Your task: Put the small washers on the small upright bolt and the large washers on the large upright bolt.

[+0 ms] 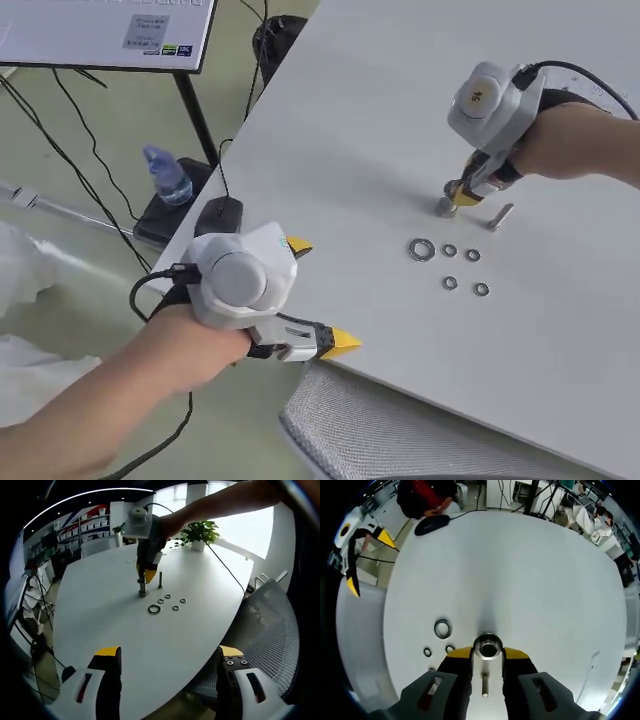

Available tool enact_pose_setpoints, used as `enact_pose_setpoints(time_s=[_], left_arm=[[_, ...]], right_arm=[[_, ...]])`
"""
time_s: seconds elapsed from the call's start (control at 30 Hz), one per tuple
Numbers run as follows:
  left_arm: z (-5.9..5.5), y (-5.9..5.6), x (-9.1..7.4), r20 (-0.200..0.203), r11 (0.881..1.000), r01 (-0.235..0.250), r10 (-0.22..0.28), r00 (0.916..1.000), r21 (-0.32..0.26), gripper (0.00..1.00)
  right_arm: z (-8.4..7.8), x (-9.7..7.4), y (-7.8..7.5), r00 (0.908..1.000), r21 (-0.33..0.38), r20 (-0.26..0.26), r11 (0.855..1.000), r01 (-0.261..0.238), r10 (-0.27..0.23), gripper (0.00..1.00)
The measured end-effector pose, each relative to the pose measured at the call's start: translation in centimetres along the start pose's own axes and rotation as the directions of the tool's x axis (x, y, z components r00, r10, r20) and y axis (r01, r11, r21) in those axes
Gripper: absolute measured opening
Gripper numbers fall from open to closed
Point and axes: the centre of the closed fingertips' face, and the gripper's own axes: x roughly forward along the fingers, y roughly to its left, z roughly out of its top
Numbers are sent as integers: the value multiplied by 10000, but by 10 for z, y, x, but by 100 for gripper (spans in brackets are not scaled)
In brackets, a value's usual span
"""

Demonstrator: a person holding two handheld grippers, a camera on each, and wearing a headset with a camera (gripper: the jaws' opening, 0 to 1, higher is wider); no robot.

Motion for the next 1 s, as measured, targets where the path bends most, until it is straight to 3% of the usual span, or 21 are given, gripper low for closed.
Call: enact_pose_setpoints(time_s=[0.5, 0.83, 0.87, 0.9, 0.93, 0.97, 1.0], left_arm=[[-5, 7, -3, -27, 9998, -103, 103, 9999, -146, 77], [-10, 10, -6, -131, 9995, -192, 189, 9997, -237, 76], [-10, 10, -6, -106, 9995, -193, 190, 9998, -252, 76], [-10, 10, -6, -94, 9995, -188, 186, 9998, -260, 76], [-9, 10, -6, -99, 9995, -189, 187, 9998, -258, 76], [-10, 10, -6, -115, 9995, -189, 186, 9998, -252, 76], [-10, 10, -6, -113, 9995, -190, 187, 9998, -238, 76]], right_arm=[[3, 17, 5, 9997, 41, -212, 10000, -73, 74, 22], [-5, 26, 6, 9986, 12, -503, 9999, -152, 152, 21], [-13, 25, 5, 9959, -216, -900, 9997, -112, 92, 16], [-17, 25, 6, 9939, -633, -1091, 9977, -222, 152, 4], [-12, 25, -2, 9975, -834, -602, 9960, 313, -363, 4], [-14, 25, 5, 9972, -556, -735, 9984, -140, 99, 4], [-12, 25, 6, 9984, -297, -553, 9994, -155, 138, 6]])
